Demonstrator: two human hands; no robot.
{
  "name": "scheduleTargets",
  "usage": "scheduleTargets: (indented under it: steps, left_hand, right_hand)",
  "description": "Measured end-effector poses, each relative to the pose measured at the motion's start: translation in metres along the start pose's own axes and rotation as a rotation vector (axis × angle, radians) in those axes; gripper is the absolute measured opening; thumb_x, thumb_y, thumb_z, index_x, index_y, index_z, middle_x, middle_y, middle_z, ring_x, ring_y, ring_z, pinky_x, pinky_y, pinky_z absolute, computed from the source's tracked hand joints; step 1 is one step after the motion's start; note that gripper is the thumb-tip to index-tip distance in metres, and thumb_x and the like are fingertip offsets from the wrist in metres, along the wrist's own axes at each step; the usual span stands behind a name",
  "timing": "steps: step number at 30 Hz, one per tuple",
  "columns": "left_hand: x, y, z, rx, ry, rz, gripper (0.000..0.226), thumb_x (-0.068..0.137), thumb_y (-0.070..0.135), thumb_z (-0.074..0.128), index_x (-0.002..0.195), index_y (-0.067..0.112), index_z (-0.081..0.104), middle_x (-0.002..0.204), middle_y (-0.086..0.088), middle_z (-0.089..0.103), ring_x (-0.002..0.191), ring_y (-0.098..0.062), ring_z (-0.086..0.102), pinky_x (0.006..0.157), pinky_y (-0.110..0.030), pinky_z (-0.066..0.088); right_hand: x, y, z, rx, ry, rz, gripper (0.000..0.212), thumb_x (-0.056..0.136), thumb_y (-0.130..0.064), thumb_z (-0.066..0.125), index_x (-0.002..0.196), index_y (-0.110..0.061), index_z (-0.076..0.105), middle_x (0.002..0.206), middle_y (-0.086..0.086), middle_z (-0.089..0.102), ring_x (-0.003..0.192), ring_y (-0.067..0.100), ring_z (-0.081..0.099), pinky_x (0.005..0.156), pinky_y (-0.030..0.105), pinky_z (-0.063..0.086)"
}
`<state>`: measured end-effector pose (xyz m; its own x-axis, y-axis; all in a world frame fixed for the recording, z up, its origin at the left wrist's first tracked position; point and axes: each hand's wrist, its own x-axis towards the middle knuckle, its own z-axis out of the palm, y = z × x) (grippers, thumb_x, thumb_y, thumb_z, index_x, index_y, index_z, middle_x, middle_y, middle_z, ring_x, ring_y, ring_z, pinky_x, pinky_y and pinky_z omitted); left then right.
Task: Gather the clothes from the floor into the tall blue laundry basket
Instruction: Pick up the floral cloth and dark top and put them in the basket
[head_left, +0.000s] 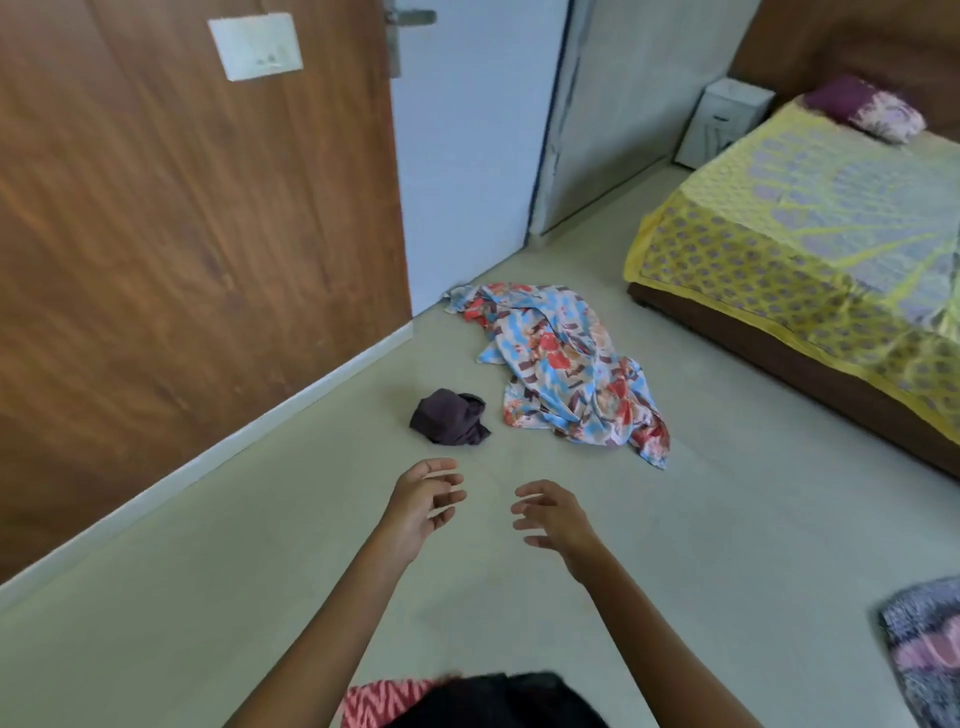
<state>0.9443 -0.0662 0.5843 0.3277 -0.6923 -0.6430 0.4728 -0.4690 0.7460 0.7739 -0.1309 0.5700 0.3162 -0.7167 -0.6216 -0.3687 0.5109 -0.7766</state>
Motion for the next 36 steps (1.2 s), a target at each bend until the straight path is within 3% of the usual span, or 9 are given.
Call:
scheduleTargets:
  steps: [7, 15, 20, 25, 28, 31, 33, 36]
  left_hand:
    - [0.109, 0.054, 0.112, 0.139, -0.141, -0.053, 0.026, 0.088, -0.004, 0.044, 0.095, 0.016, 0.060, 0.086, 0.000, 0.064, 0.076, -0.017, 0.063, 0.065, -0.026, 0.042]
    - [0.234, 0.115, 0.225, 0.100, -0.050, -0.111, 0.028, 0.089, -0.006, 0.041, 0.092, 0.015, 0.059, 0.089, -0.004, 0.063, 0.074, -0.017, 0.061, 0.065, -0.027, 0.041]
    - [0.299, 0.152, 0.267, 0.036, -0.023, -0.136, 0.028, 0.089, -0.007, 0.043, 0.090, 0.014, 0.060, 0.085, -0.004, 0.062, 0.072, -0.018, 0.059, 0.065, -0.028, 0.040]
    - [0.386, 0.187, 0.293, -0.007, 0.019, -0.163, 0.031, 0.090, -0.011, 0.037, 0.085, 0.012, 0.057, 0.081, -0.005, 0.059, 0.070, -0.018, 0.055, 0.062, -0.025, 0.038]
    - [0.445, 0.203, 0.306, -0.017, 0.036, -0.189, 0.032, 0.091, -0.010, 0.035, 0.085, 0.014, 0.056, 0.083, -0.005, 0.058, 0.071, -0.018, 0.055, 0.062, -0.024, 0.040]
    - [0.502, 0.223, 0.326, -0.021, 0.054, -0.226, 0.030, 0.091, -0.009, 0.037, 0.086, 0.014, 0.055, 0.082, -0.006, 0.057, 0.067, -0.017, 0.056, 0.050, -0.017, 0.045]
    - [0.532, 0.235, 0.336, -0.011, 0.065, -0.219, 0.030, 0.090, -0.011, 0.036, 0.086, 0.013, 0.054, 0.077, -0.007, 0.055, 0.060, -0.015, 0.055, 0.041, -0.013, 0.040]
    - [0.592, 0.238, 0.343, 0.035, 0.097, -0.242, 0.032, 0.089, -0.013, 0.036, 0.084, 0.012, 0.054, 0.074, -0.007, 0.055, 0.054, -0.014, 0.054, 0.040, -0.015, 0.037]
  right_hand:
    - [0.097, -0.046, -0.095, 0.115, 0.121, 0.004, 0.017, 0.087, 0.000, 0.050, 0.096, -0.013, 0.059, 0.092, 0.008, 0.064, 0.076, 0.019, 0.061, 0.069, 0.030, 0.049]
    - [0.227, -0.119, -0.200, 0.123, 0.100, 0.036, 0.019, 0.086, -0.001, 0.052, 0.102, -0.011, 0.057, 0.094, 0.008, 0.063, 0.074, 0.016, 0.060, 0.067, 0.028, 0.048]
    - [0.303, -0.166, -0.239, 0.074, 0.073, 0.070, 0.015, 0.087, -0.001, 0.052, 0.095, -0.014, 0.057, 0.096, 0.009, 0.062, 0.072, 0.015, 0.059, 0.062, 0.025, 0.047]
    - [0.395, -0.207, -0.268, -0.015, 0.056, 0.099, 0.017, 0.086, 0.002, 0.052, 0.099, -0.008, 0.056, 0.092, 0.016, 0.057, 0.071, 0.018, 0.055, 0.057, 0.022, 0.043]
    - [0.452, -0.222, -0.284, -0.079, 0.090, 0.131, 0.019, 0.084, 0.001, 0.053, 0.100, -0.009, 0.057, 0.089, 0.010, 0.059, 0.078, 0.020, 0.057, 0.063, 0.027, 0.046]
    - [0.512, -0.236, -0.300, -0.194, 0.063, 0.188, 0.022, 0.082, 0.000, 0.053, 0.100, -0.012, 0.056, 0.083, 0.004, 0.058, 0.076, 0.019, 0.054, 0.062, 0.026, 0.043]
    - [0.551, -0.241, -0.310, -0.296, 0.033, 0.198, 0.025, 0.081, -0.001, 0.054, 0.103, -0.013, 0.055, 0.084, 0.000, 0.054, 0.079, 0.018, 0.052, 0.061, 0.024, 0.042]
    - [0.627, -0.238, -0.324, -0.458, 0.018, 0.195, 0.039, 0.079, -0.002, 0.058, 0.117, -0.009, 0.053, 0.093, 0.000, 0.053, 0.086, 0.018, 0.052, 0.061, 0.023, 0.041]
